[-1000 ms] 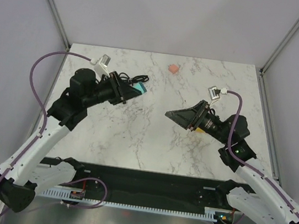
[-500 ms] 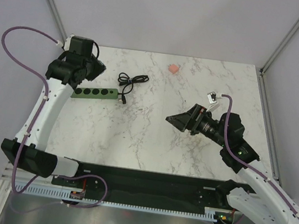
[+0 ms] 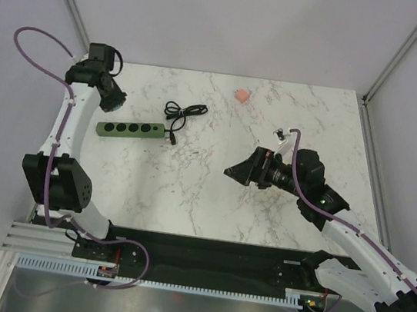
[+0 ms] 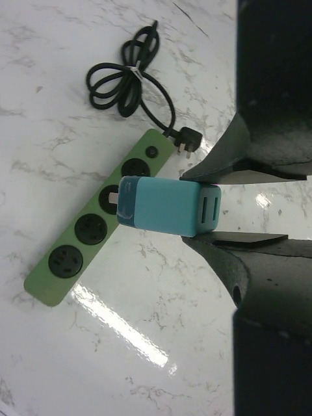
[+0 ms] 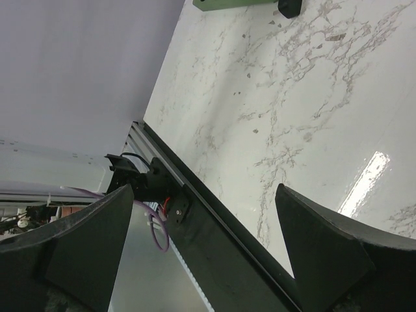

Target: Insert the plug

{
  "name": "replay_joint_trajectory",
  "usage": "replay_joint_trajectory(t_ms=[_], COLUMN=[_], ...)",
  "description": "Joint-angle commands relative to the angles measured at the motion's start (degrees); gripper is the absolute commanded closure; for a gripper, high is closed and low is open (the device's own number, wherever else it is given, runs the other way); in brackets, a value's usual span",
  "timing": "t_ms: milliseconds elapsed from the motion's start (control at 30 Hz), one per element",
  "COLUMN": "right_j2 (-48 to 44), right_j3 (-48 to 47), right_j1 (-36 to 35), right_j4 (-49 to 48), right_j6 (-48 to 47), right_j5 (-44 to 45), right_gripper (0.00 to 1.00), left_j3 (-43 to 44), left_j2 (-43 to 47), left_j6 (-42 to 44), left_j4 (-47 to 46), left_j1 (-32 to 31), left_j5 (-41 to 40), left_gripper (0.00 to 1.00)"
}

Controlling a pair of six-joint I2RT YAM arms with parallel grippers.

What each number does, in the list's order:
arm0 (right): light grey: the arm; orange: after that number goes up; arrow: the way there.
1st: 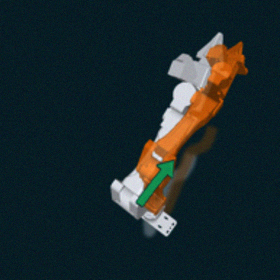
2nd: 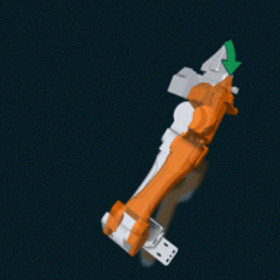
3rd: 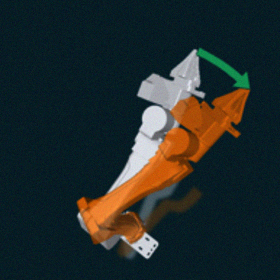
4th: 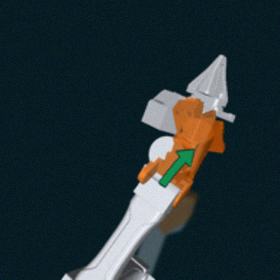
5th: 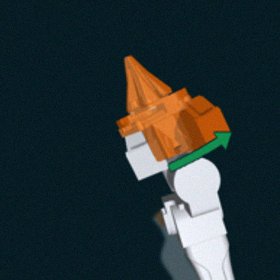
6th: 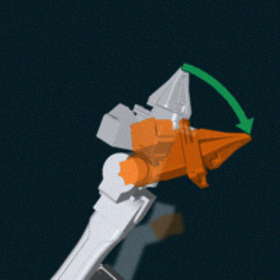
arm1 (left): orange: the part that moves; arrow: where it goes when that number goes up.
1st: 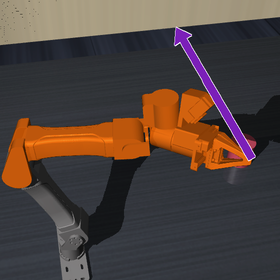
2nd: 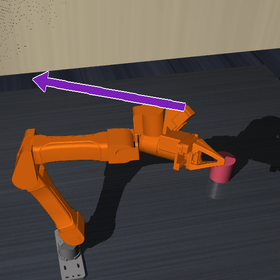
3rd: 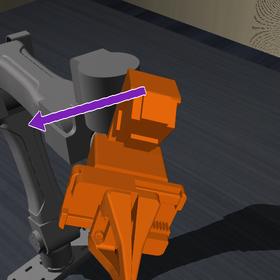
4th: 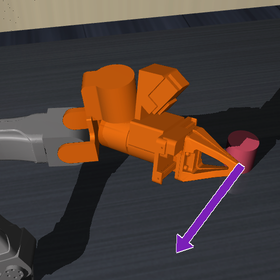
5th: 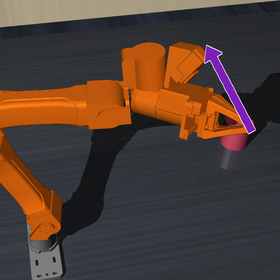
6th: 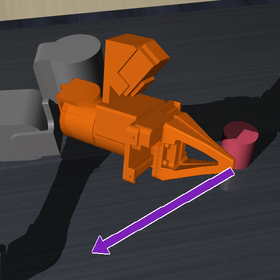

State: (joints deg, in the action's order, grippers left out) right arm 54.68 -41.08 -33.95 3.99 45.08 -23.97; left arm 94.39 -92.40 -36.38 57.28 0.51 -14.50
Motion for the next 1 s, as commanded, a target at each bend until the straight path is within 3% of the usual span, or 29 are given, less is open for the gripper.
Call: replay_joint_trajectory(t_ms=[0,33,200,367,533,967], right_j2=[0.08,0.17,0.35,0.96,2.01,7.2], right_j3=[-2.34,-2.34,-2.42,-2.69,-3.13,-6.29], right_j1=[-0.06,-0.06,0.03,-0.06,-0.06,-0.06], right_j4=[-0.83,-0.82,-0.65,0.66,1.72,4.97], right_j6=[-2.19,-2.1,-2.1,-3.33,-3.86,-6.05], right_j5=[-1.52,-1.52,-1.96,-1.35,-0.56,0.32], right_gripper=[0.02,0.02,0.02,0.02,0.02,0.02], left_j3=[0.62,0.36,3.33,9.59,12.03,18.11], left_j2=[1.44,0.56,-6.99,-15.17,-17.81,-26.95], left_j6=[-13.6,-18.59,-27.77,-38.57,-47.09,-53.53], left_j4=[0.64,0.56,5.63,16.01,15.94,16.73], left_j1=[5.45,7.9,13.02,13.81,14.69,17.24], left_j5=[4.82,7.01,20.3,18.81,16.1,17.13], left_gripper=[0.98,0.98,0.98,0.98,0.98,0.98])
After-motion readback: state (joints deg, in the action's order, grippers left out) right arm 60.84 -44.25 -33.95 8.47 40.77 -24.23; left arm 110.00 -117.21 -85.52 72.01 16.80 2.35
